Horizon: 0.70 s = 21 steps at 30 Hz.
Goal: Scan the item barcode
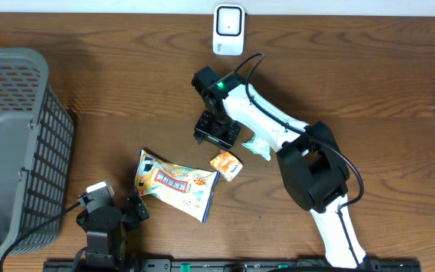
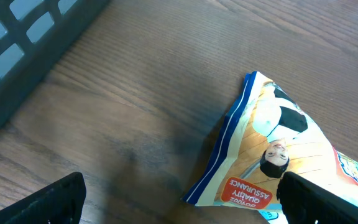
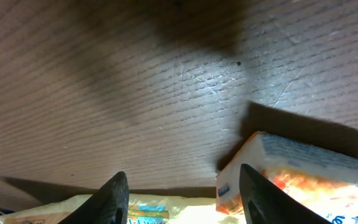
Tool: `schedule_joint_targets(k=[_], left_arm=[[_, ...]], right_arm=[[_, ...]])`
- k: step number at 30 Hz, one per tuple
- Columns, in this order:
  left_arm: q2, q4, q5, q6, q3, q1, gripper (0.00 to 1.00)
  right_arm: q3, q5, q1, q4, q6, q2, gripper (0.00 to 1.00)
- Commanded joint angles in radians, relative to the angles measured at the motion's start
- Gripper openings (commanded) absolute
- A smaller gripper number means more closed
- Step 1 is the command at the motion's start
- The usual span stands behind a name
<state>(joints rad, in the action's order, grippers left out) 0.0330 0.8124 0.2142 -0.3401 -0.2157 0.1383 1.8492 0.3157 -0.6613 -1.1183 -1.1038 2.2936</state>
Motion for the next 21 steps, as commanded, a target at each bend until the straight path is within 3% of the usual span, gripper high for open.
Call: schedule_joint_targets(k=[1,6,12,17,21], left_arm=[[-0.002,0.069,0.006,0.021,0.000,-0.002,0.98],[-0.002,0.069,0.006,0.021,0.000,-0.002,0.98],[-0.002,0.069,0.006,0.021,0.000,-0.002,0.98],[-0.002,0.069,0.006,0.021,0.000,-0.002,0.98],[-0.002,0.069,0.006,0.021,0.000,-0.002,0.98]], right_arm=[[0.000,0.001,0.001,-0.020,-0.018,0.003,0.54],[0.045,0.028,0.018,-0.079,0.032,-0.003,0.49],[0.180,0.002,0.021,-0.262,0.081,-0.004,0.57],[0.165,-0.077,-0.001,-0.277,0.077,-0.002,0.63],[0.125,-0.108,-0.010,-0.277,0.053,-0.002,0.59]])
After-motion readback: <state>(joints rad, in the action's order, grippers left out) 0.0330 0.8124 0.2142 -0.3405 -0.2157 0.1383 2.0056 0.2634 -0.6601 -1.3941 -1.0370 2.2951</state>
